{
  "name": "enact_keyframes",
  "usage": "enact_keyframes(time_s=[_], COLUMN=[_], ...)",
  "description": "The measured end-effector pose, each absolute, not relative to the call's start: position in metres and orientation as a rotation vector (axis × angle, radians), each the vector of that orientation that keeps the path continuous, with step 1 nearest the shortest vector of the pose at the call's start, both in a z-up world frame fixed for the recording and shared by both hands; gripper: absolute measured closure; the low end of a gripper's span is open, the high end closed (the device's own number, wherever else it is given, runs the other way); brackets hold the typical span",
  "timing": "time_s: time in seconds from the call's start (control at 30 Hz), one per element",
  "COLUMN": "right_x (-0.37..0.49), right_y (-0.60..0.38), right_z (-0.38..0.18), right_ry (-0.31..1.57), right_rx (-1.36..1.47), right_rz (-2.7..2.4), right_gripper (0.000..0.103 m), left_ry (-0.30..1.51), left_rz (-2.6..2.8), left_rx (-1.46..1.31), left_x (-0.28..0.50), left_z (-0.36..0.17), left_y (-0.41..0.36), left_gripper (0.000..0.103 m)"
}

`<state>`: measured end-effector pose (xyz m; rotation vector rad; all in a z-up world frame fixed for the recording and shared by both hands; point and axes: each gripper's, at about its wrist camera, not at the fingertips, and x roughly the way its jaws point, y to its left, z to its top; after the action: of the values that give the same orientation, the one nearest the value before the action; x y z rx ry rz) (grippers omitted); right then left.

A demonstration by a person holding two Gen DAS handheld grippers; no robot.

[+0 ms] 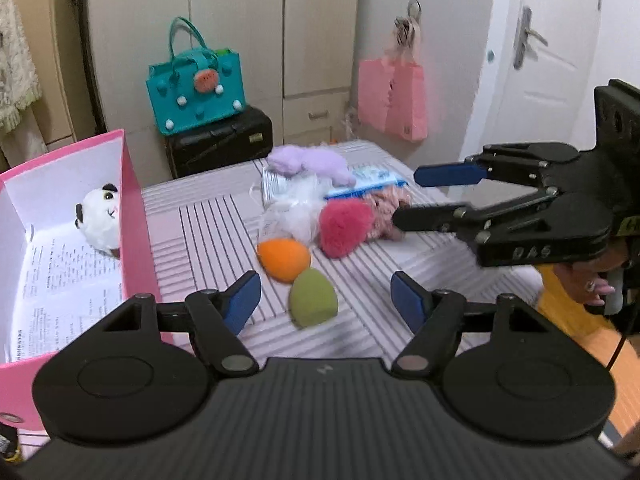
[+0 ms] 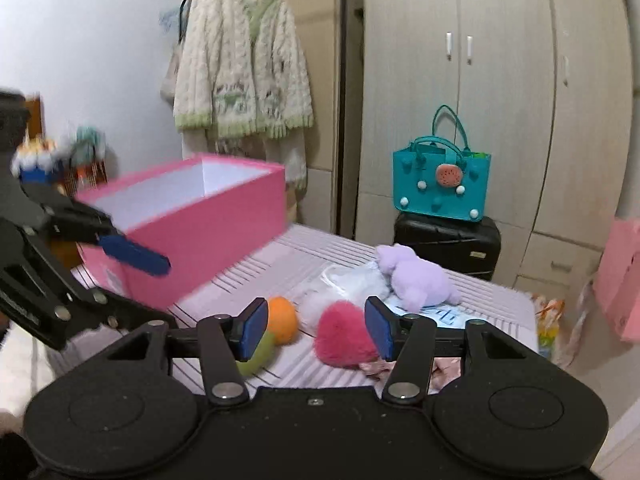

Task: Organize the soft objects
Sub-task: 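Grasp the green sponge with the left tool while the right tool grasps the orange sponge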

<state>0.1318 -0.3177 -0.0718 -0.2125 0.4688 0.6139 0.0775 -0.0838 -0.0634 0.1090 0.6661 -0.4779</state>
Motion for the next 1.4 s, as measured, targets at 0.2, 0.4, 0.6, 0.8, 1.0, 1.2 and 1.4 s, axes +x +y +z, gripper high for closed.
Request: enact_keyframes(time_s=[0.2,0.4,0.6,0.8,1.0,1.2,1.4], right_x=[0.158,0.182,0.200,0.203,0.214,0.224,0.224], right_y=[-0.316,-0.312,-0.299,-0.277,-0.259,-0.254,-0.249], right_z=[-0.077,-0.082,-0.091,-0.101,-0.110,-0.115,-0.115], right_ry=[0.558,0.646,0.716,0.724,0.740,0.759,0.774], right_rx=[-0.135,-0.036,0.013,-0.046,-0.121,-0.165,-0.239], right_rz=[0.650,0.714,0.784,0.827,0.818,0.808,0.792], right_gripper=[0.043,0.043,0.046,0.060,0.070,0.067,0.064], left_ry=[0.554,0.612,0.649,0.699,0.748,0.736,0.721], left_rz=[-0.415,-0.397,-0.324,-0.331,-0.325,-0.323,-0.307], left_rx=[0.129,0.105,0.099,0.067,0.023,0.010,-0.011], left_x=[0.073,0.084,0.099,0.113,0.125,0.123,0.126], left_z=[-0.069,-0.087,-0.111,-0.130,-0.142,-0.146,-0.146], left_y=[-0.092,-0.101,-0.109,-0.115,-0.112,-0.110,-0.108], left_gripper=[0.032,0.032,0.035,0.045,0.049,0.054,0.065])
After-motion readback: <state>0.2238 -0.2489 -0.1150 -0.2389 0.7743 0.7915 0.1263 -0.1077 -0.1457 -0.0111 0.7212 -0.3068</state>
